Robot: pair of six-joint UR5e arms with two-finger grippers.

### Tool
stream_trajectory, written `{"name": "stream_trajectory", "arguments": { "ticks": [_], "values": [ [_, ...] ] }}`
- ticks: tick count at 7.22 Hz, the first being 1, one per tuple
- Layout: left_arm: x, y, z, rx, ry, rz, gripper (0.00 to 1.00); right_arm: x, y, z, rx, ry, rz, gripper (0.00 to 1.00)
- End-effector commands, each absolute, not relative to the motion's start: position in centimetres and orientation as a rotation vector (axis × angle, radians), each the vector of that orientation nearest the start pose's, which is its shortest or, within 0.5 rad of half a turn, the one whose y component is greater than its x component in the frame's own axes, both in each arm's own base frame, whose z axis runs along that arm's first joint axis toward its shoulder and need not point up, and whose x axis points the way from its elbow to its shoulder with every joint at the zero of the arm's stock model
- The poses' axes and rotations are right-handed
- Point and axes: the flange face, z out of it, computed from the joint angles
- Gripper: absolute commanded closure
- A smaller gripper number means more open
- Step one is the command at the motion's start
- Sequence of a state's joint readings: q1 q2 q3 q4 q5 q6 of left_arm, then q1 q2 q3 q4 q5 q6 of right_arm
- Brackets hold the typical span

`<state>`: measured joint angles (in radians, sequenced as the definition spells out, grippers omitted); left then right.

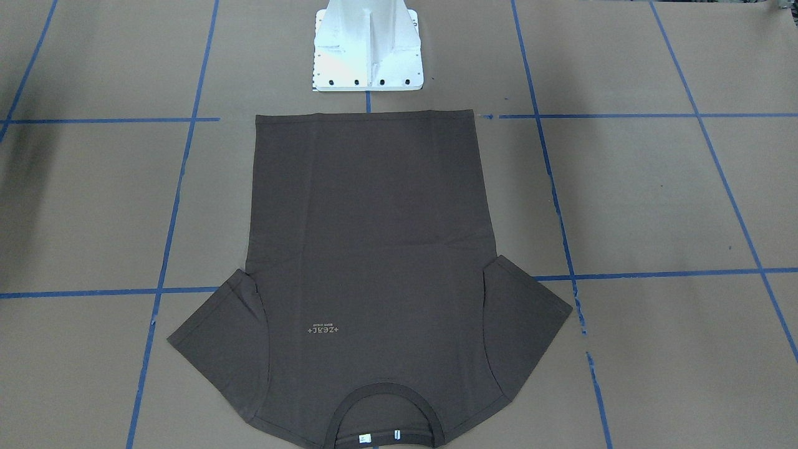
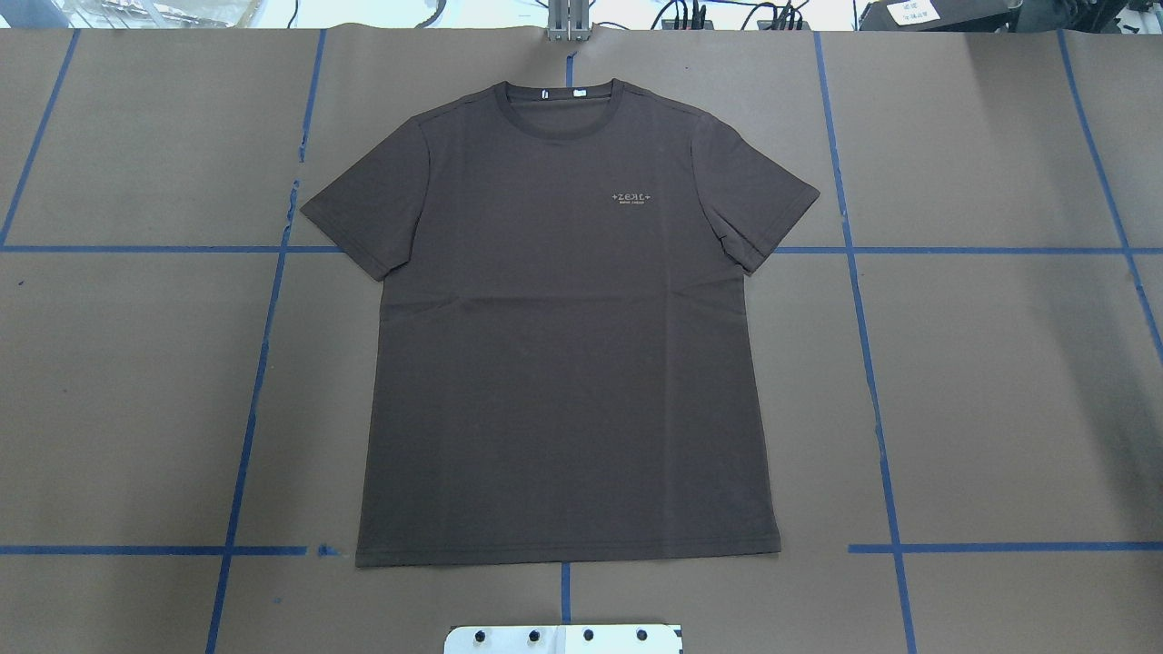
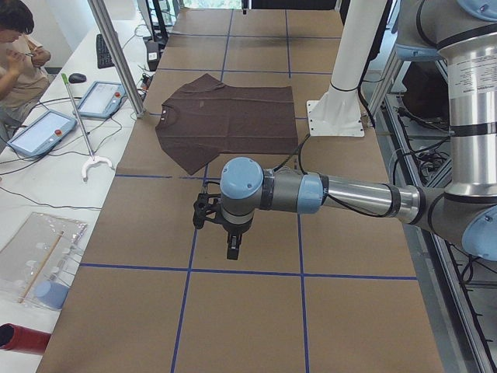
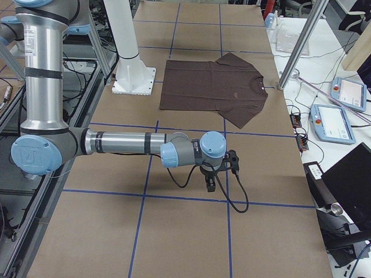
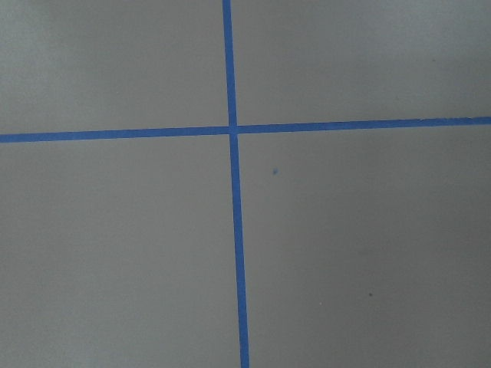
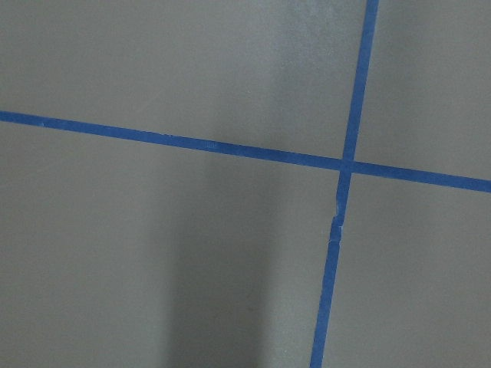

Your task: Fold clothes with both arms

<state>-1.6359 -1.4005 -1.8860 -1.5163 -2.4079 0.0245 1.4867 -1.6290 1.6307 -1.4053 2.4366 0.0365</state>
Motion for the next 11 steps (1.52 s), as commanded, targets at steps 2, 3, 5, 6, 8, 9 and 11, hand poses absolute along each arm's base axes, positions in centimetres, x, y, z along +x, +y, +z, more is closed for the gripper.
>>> {"name": "stream_trajectory", "arguments": {
  "ticks": [2,3,5,6,8,9,11],
  "values": [
    [-8.7,-41.4,58.1,0.151,0.81,0.06,0.0,0.6,-48.4,61.9,0.126,-0.876,-0.151,0.0],
    [-8.7,-41.3,58.3,0.151,0.808,0.059,0.0,-0.8,-48.5,61.4,0.126,-0.88,-0.183,0.0],
    [-8.7,-42.2,59.4,0.13,0.81,0.046,0.0,-6.0,-48.4,58.7,0.092,-0.89,-0.222,0.0],
    [-8.6,-42.5,58.3,0.153,0.825,0.051,0.0,-10.7,-49.1,56.1,0.101,-0.903,-0.187,0.0],
    [-8.7,-42.7,59.8,0.126,0.818,0.041,0.0,-21.5,-49.7,51.0,0.169,-0.896,-0.039,0.0],
    [-8.7,-42.4,60.9,0.141,0.826,0.054,0.0,-28.0,-51.2,47.1,0.185,-0.899,0.071,0.0],
    [-8.5,-42.1,60.8,0.151,0.854,0.051,0.0,-34.5,-55.1,42.2,0.196,-0.928,0.131,0.0]
  ]
}}
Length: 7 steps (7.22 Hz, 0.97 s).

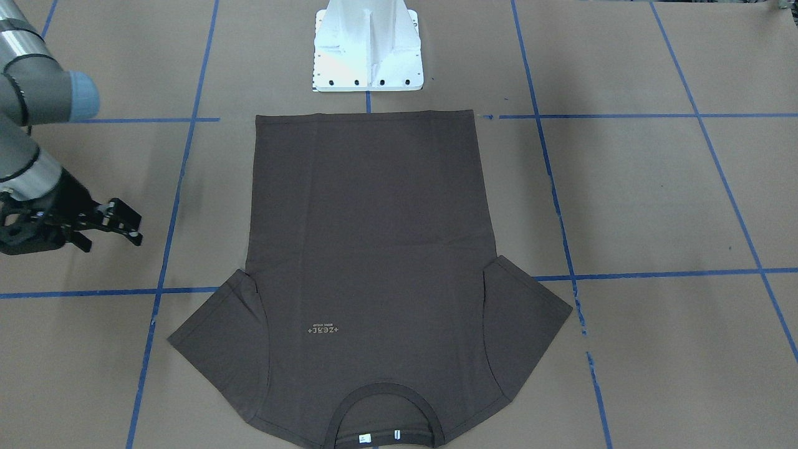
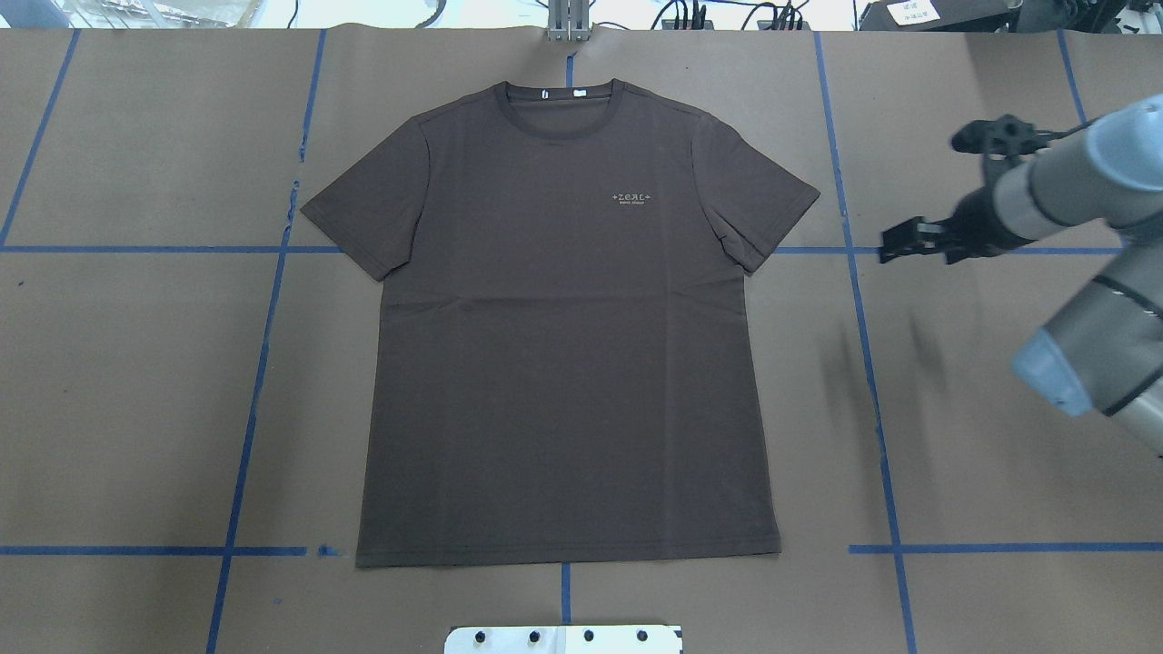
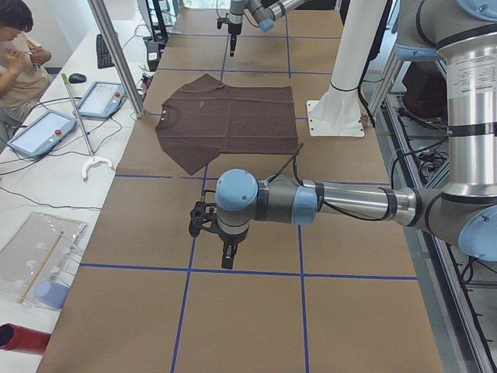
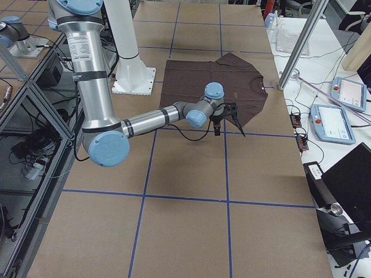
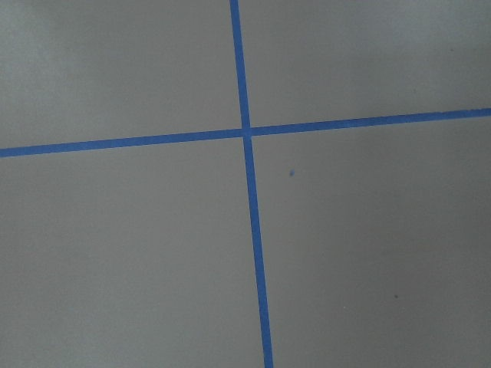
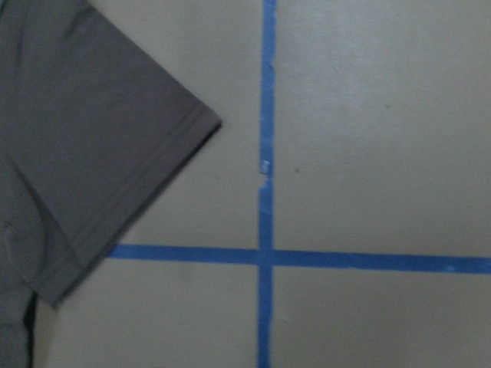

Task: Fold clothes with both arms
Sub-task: 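Reach the right gripper to the sleeve nearest it and grasp it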

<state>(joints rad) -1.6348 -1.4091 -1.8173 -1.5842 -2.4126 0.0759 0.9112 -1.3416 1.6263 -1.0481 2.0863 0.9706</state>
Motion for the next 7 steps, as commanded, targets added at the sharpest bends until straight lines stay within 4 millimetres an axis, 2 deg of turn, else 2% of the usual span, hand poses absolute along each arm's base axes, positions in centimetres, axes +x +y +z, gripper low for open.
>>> {"name": "stream_trajectory", "arguments": {
  "ticks": [1,2,3,4,6,7],
  "values": [
    [-8.3,-41.8,60.6,0.154,0.873,0.057,0.0,-36.4,-57.9,40.1,0.228,-0.921,0.201,0.0],
    [-8.3,-41.8,59.9,0.169,0.873,0.064,0.0,-39.0,-60.1,39.7,0.248,-0.928,0.251,0.0],
    [-8.3,-41.8,59.8,0.171,0.871,0.066,0.0,-40.1,-61.4,42.8,0.252,-0.929,0.256,0.02],
    [-8.3,-41.8,59.8,0.172,0.871,0.069,0.0,-40.0,-62.2,45.1,0.276,-0.894,0.283,0.07],
    [-8.3,-41.8,59.7,0.175,0.871,0.072,0.0,-39.9,-62.4,45.3,0.285,-0.88,0.294,0.1],
    [-8.3,-41.7,59.9,0.171,0.872,0.07,0.0,-40.0,-62.5,46.1,0.277,-0.868,0.296,0.19]
  ]
}}
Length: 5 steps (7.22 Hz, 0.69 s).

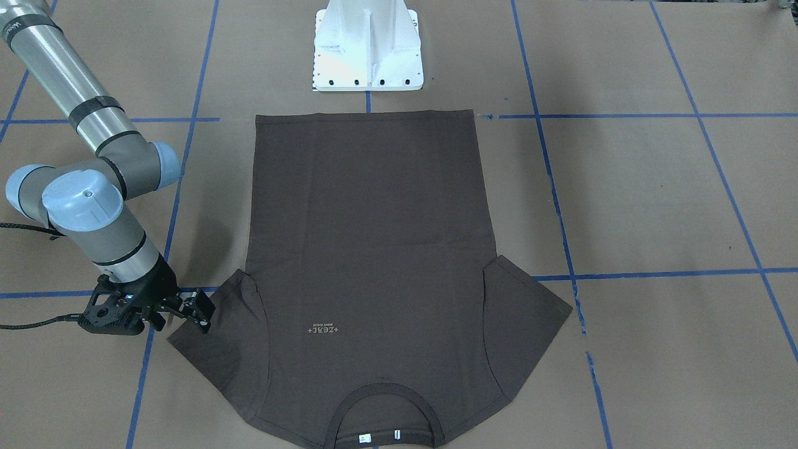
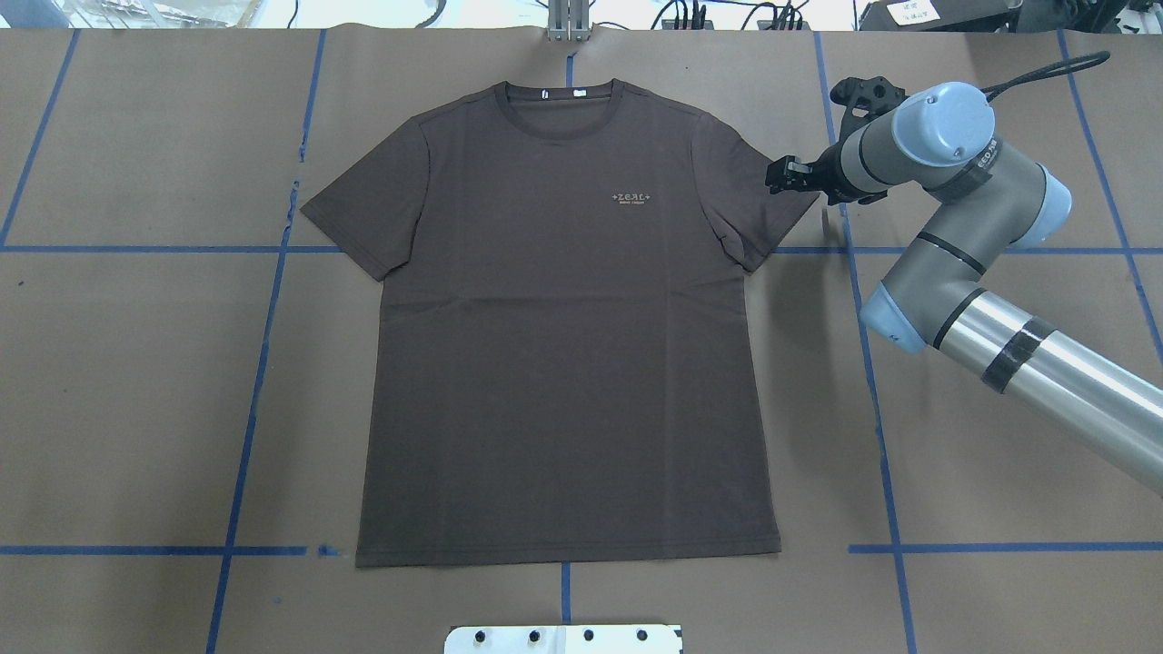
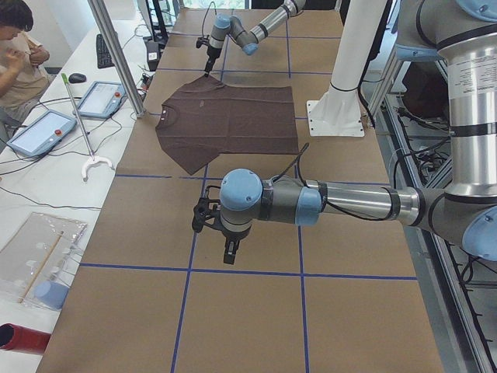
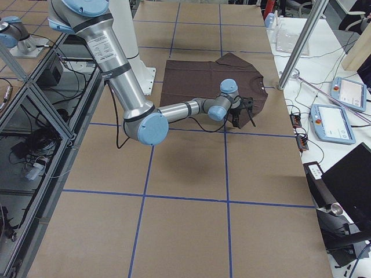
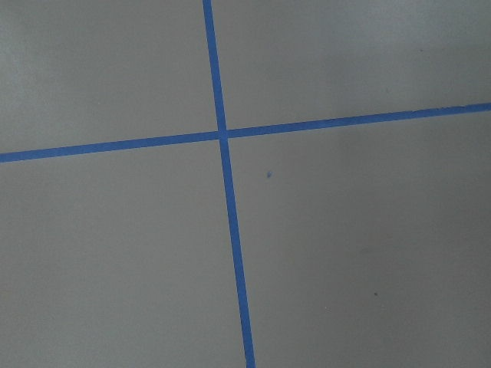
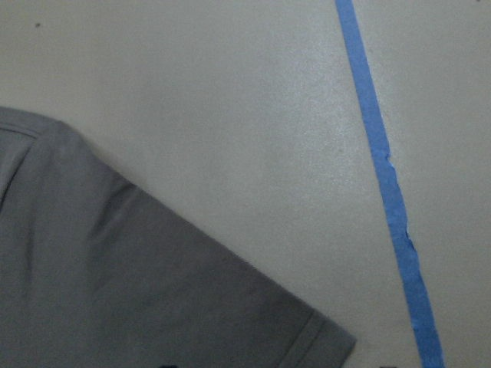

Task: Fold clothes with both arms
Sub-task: 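Reach the right gripper to the sleeve nearest it and grasp it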

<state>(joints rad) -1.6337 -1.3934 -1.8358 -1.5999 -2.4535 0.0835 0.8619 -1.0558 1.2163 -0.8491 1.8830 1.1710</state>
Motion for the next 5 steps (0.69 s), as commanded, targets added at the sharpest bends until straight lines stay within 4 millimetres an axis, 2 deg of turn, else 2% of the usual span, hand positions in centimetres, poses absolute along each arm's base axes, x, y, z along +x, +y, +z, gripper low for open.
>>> {"name": "stream_trajectory", "arguments": {
  "ticks": [1,3,4,5],
  "values": [
    [-8.26,-41.61,59.9,0.171,0.873,0.07,0.0,-39.95,-62.53,46.21,0.28,-0.864,0.299,0.28],
    [-8.26,-41.59,60.29,0.16,0.874,0.062,0.0,-39.91,-62.68,46.74,0.284,-0.849,0.307,0.37],
    [-8.25,-41.59,60.28,0.159,0.875,0.059,0.0,-39.91,-62.7,46.84,0.283,-0.846,0.309,0.55],
    [-8.25,-41.59,60.36,0.156,0.876,0.056,0.0,-39.92,-62.72,47.0,0.282,-0.843,0.308,0.83]
  ]
}}
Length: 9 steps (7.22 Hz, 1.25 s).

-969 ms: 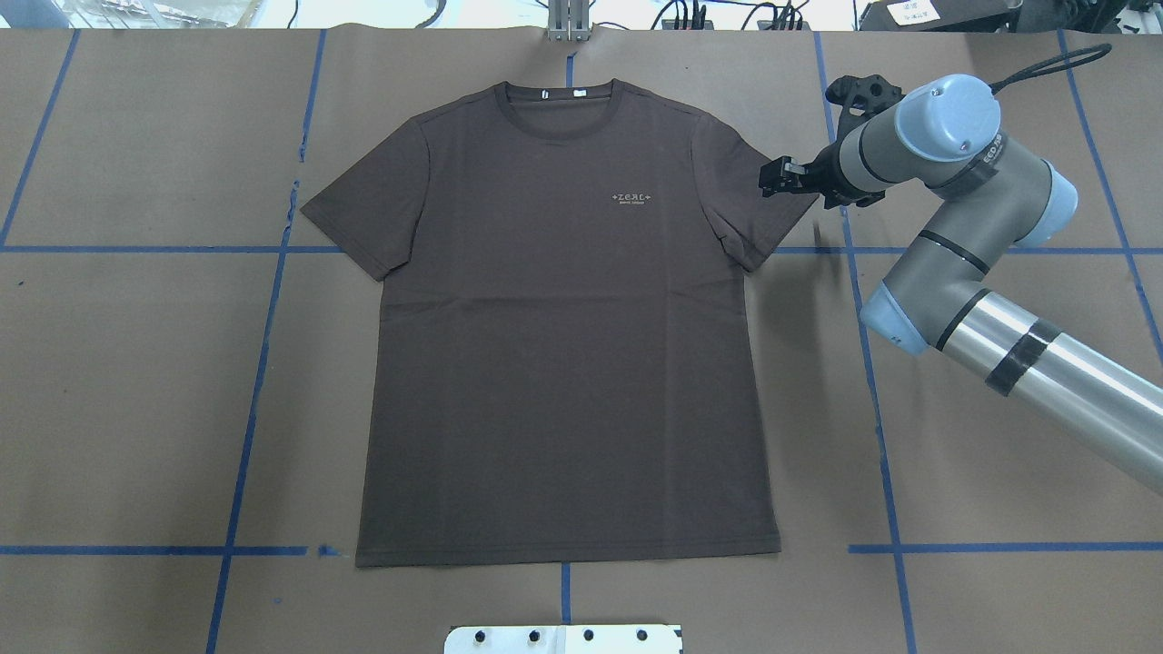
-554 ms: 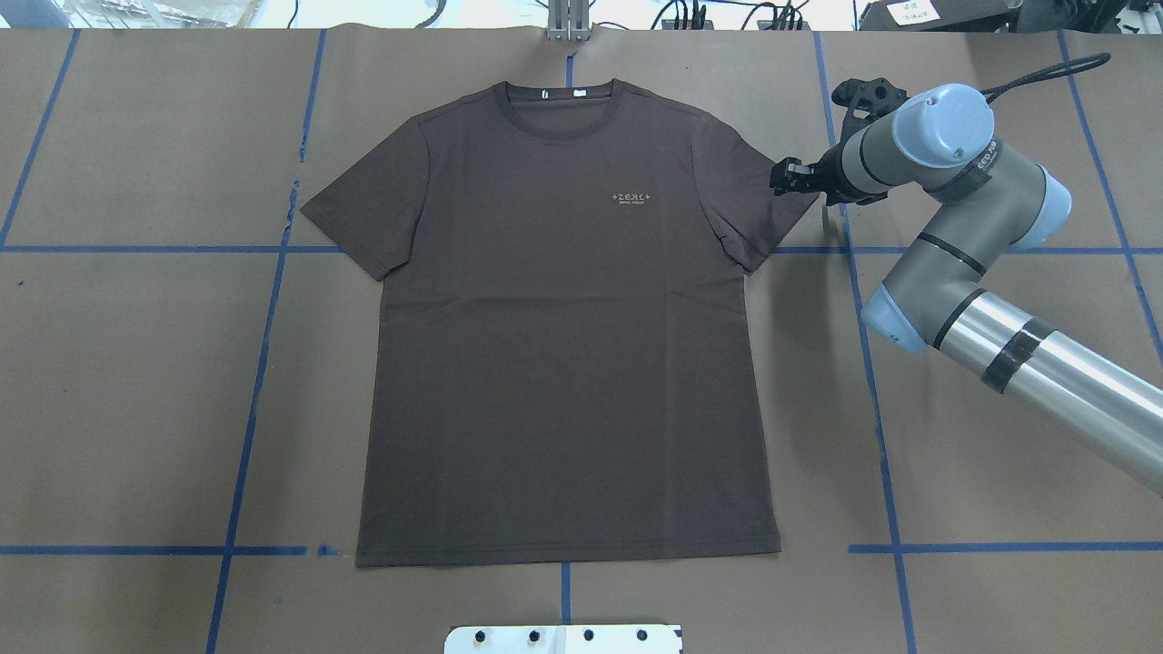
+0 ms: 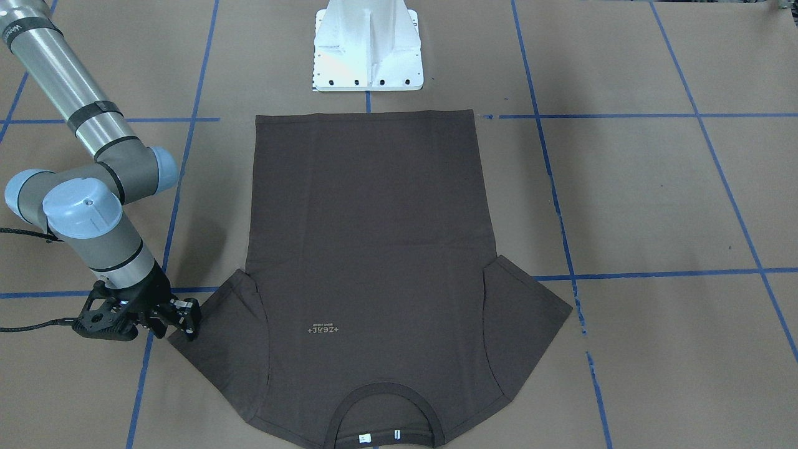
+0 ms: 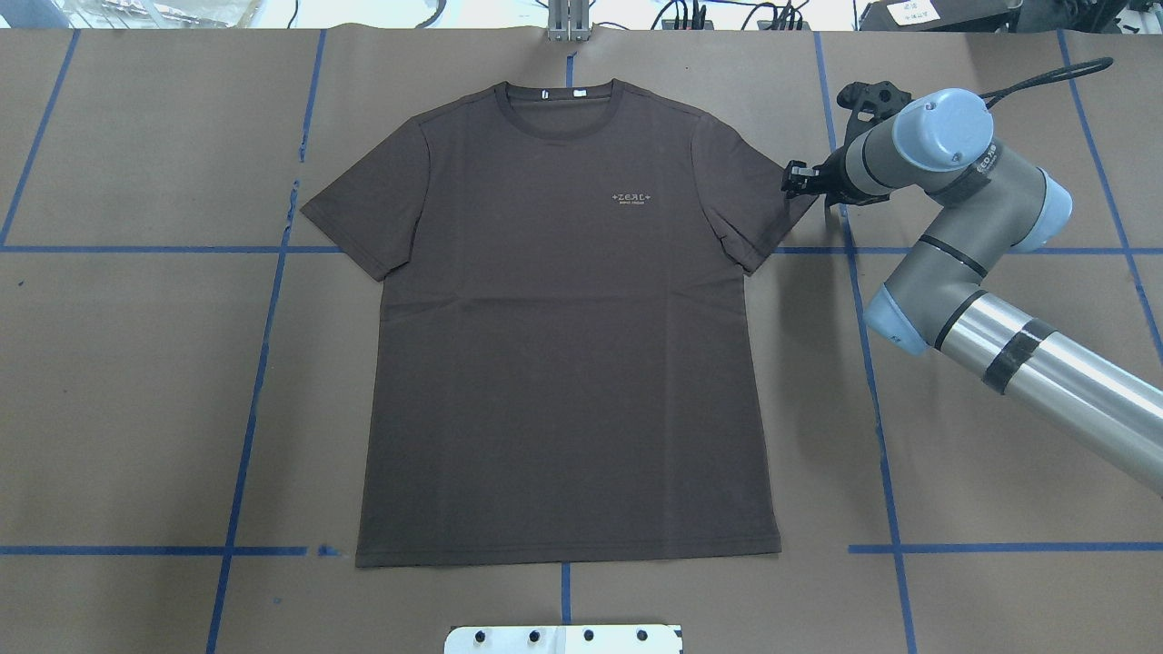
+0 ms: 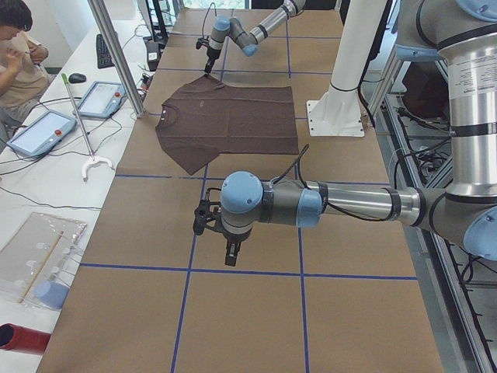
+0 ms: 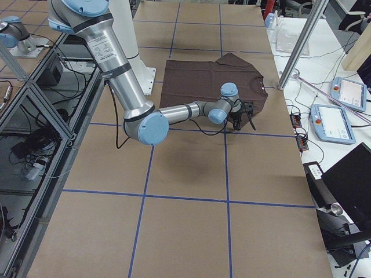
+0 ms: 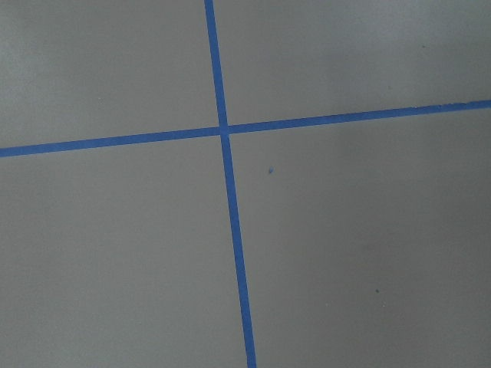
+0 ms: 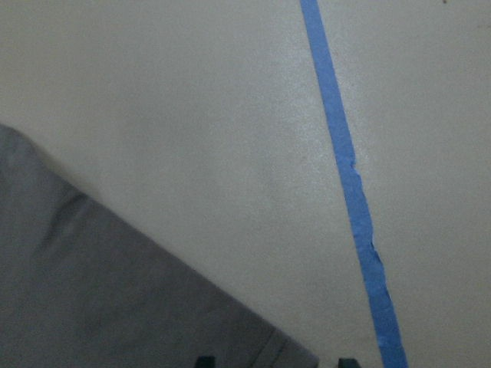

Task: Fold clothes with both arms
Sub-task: 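Reach the right gripper to the sleeve nearest it and grasp it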

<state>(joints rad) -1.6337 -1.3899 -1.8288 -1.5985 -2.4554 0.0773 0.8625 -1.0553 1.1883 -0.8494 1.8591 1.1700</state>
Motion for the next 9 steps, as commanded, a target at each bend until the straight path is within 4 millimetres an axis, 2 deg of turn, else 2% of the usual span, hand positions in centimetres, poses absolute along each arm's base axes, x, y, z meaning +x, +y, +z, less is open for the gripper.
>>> {"name": "stream_trajectory", "arguments": {
  "ticks": [1,5,6,8,9],
  "values": [
    [-8.2,-41.6,60.4,0.153,0.89,0.053,0.0,-40.0,-62.8,46.9,0.287,-0.844,0.301,1.0],
    [-8.1,-41.6,60.4,0.152,0.899,0.053,0.0,-40.2,-62.9,46.1,0.294,-0.849,0.295,1.0],
    [-8.1,-41.6,60.4,0.152,0.899,0.053,0.0,-40.4,-63.0,45.2,0.302,-0.86,0.291,1.0],
    [-8.1,-41.6,60.2,0.155,0.899,0.055,0.0,-42.3,-63.9,40.6,0.316,-0.905,0.295,1.0],
    [-8.1,-41.6,59.9,0.161,0.898,0.057,0.0,-44.5,-64.7,35.9,0.281,-0.904,0.326,1.0]
  ]
}}
